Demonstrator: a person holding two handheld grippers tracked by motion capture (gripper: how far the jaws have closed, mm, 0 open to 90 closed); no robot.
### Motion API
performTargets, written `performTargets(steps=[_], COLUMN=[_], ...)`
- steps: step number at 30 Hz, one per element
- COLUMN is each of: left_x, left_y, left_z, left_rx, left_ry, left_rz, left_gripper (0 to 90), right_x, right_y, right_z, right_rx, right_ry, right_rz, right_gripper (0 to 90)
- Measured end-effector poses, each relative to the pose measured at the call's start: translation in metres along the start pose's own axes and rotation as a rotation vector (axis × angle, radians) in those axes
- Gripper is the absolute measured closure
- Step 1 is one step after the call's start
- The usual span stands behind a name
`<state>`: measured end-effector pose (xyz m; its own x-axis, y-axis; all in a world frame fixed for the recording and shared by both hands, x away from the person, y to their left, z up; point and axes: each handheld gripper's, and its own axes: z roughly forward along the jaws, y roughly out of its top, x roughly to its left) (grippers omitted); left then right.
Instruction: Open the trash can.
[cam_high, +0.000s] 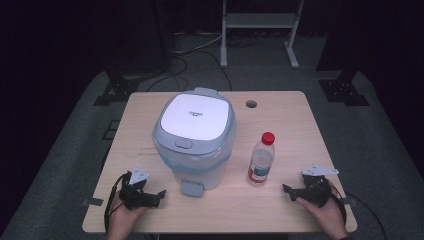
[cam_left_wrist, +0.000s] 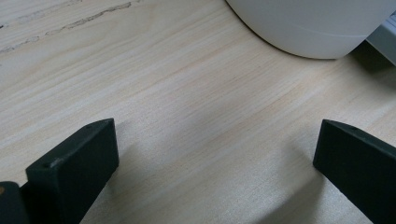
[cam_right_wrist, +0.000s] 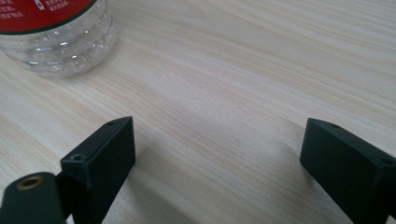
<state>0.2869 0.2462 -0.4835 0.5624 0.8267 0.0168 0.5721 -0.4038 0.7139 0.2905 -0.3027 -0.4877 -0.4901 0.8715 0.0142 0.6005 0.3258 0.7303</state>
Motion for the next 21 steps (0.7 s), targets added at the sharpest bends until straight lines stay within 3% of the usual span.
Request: performTargets(steps=[8,10,18,21], left_x=[0.0002,0.0011,-0.0019,-0.003], left_y=[-0.0005,-0.0018,-0.002,0.0011], left_z=[-0.0014,-0.0038,-0.0075,-0.0085], left_rx=[-0.015,-0.038,-0.057,-0.067], left_ry=[0.002,-0.005,-0.018,-0.04], left_rz=[-0.003,-0.001,0.001,-0.023], left_gripper=[0.8,11.2,30.6,40.3], right_x=[-0.0005,-0.0005,-0.0004,-0.0005], right_y=[-0.0007,-0.0007,-0.0007,-0.0007], right_z=[-0.0007,-0.0007,-0.0007,-0.0007], right_rx=[-0.001,0.0,-0.001,0.0], right_ry=[0.004,0.004,0.004,0.004], right_rz=[-0.006,-0.006,-0.006,-0.006], right_gripper=[9.2,9.1,9.1,9.2])
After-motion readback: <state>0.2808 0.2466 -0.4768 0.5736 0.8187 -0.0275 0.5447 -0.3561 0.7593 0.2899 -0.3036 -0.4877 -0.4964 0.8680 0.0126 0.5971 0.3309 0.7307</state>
